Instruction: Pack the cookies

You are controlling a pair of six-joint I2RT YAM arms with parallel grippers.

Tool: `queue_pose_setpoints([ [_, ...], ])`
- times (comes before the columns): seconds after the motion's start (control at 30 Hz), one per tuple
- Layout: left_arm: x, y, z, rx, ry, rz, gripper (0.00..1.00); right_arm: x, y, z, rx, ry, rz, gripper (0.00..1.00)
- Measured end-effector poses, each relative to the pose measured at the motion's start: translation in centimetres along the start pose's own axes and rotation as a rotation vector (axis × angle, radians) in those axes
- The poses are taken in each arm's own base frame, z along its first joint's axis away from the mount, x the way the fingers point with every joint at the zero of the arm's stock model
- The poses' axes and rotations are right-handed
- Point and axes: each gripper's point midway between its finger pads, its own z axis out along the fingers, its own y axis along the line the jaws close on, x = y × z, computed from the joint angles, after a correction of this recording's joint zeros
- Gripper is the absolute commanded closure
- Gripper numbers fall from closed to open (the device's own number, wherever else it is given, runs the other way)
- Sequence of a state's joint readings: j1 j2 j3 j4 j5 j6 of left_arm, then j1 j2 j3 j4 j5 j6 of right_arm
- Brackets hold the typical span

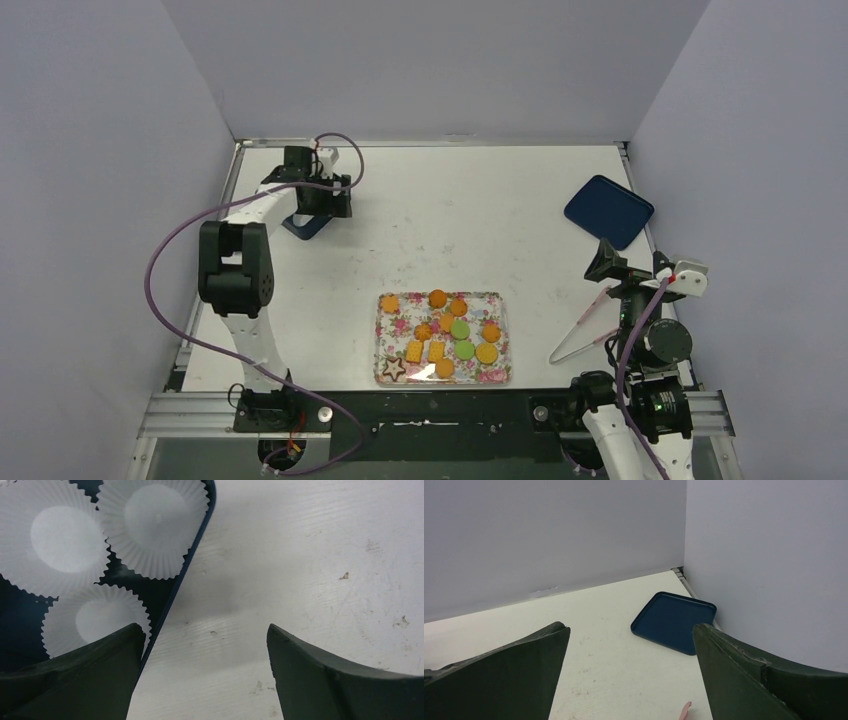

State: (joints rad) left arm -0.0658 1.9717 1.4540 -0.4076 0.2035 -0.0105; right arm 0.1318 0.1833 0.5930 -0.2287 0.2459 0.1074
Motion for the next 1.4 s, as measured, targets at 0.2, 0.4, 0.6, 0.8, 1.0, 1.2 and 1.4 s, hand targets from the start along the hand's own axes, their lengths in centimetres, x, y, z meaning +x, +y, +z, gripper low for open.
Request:
queue_pose_setpoints([
  [0.2,0.9,-4.9,0.2,0.038,0.022,0.113,0.11,-0.2,0.0,-0.1,0.000,-0.008,0.003,0.00],
  [0.4,2.8,-11.6,-0.3,0.110,0.050,0.231,0.11,-0.5,-0.1,-0.4,-0.001,-0.023,0.009,0.00],
  [0.6,4.5,-16.5,-0.5,0.154,0.075,0.264,0.12,-1.0,-0.2,-0.7,-0.002,-0.042,0.015,0.00],
  [0.8,5.7,-21.3,-1.0,0.214,0.075,0.257,0.12,-1.1,-0.2,-0.9,-0.003,-0.050,0.018,0.00],
  [1.0,5.4,-25.9,-1.7,0.299,0.035,0.230,0.12,-1.2,-0.2,-0.9,-0.004,-0.052,0.020,0.00],
  [1.2,3.7,-30.7,-2.4,0.404,-0.030,0.192,0.12,-1.2,-0.2,-0.9,-0.004,-0.052,0.019,0.00],
  [1.4,3.6,-32.8,-2.7,0.448,-0.045,0.153,0.11,-1.2,-0.1,-0.9,-0.008,-0.051,0.020,0.00],
])
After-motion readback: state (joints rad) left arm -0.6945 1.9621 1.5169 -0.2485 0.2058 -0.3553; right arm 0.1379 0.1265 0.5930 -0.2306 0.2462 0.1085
